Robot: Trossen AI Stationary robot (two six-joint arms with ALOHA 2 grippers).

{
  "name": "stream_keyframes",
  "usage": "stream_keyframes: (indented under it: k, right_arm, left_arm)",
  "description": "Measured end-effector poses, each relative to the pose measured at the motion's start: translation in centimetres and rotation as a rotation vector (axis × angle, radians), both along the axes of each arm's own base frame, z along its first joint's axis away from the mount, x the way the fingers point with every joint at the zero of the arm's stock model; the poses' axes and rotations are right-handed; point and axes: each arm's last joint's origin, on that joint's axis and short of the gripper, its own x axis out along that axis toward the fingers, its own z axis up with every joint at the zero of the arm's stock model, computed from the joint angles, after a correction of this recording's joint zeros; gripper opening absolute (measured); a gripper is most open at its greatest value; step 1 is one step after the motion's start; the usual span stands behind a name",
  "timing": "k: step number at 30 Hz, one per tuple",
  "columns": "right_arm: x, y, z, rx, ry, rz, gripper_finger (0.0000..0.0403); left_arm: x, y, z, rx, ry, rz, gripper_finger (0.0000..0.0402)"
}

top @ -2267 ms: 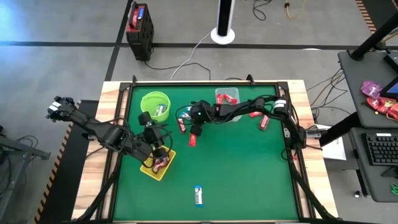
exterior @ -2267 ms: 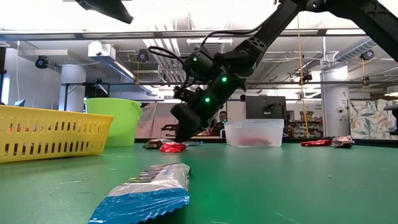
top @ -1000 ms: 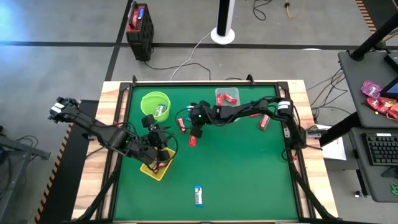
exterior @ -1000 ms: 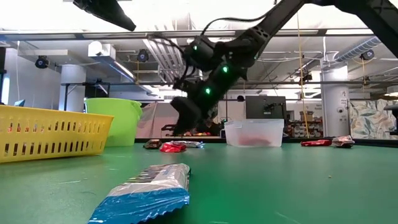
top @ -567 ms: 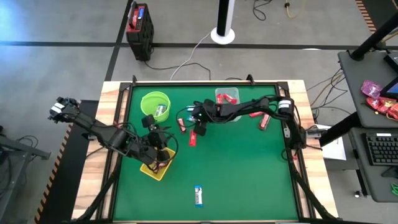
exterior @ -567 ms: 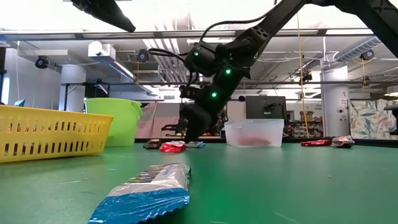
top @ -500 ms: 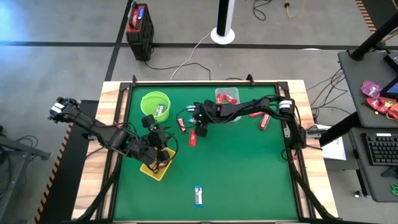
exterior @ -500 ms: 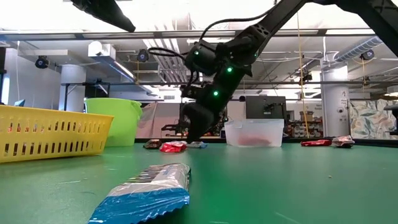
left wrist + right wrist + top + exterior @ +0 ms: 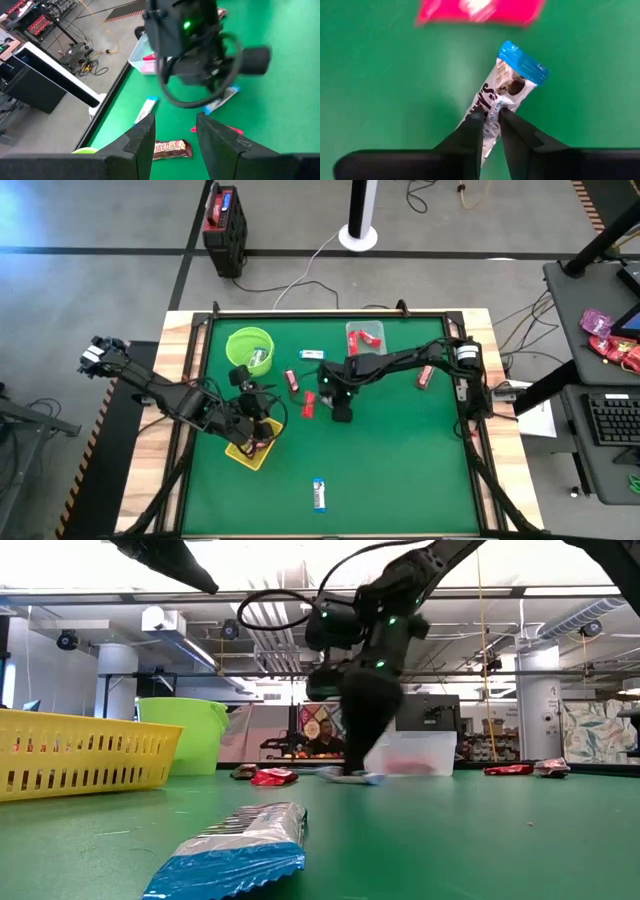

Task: Sort candy by brand, put in halloween buckets
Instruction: Put the white chocolate into the green bucket

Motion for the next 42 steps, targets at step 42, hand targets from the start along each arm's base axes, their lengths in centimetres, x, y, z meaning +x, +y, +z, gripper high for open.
stream_keyframes:
  k: [42]
  right_arm:
    - [-14.0,12.3,3.0,-0.217,-0.527,-0.176,0.0119]
  left_arm:
    - [15.0,2.7,-14.3,-0.145,0.132,-0.519,0.0005]
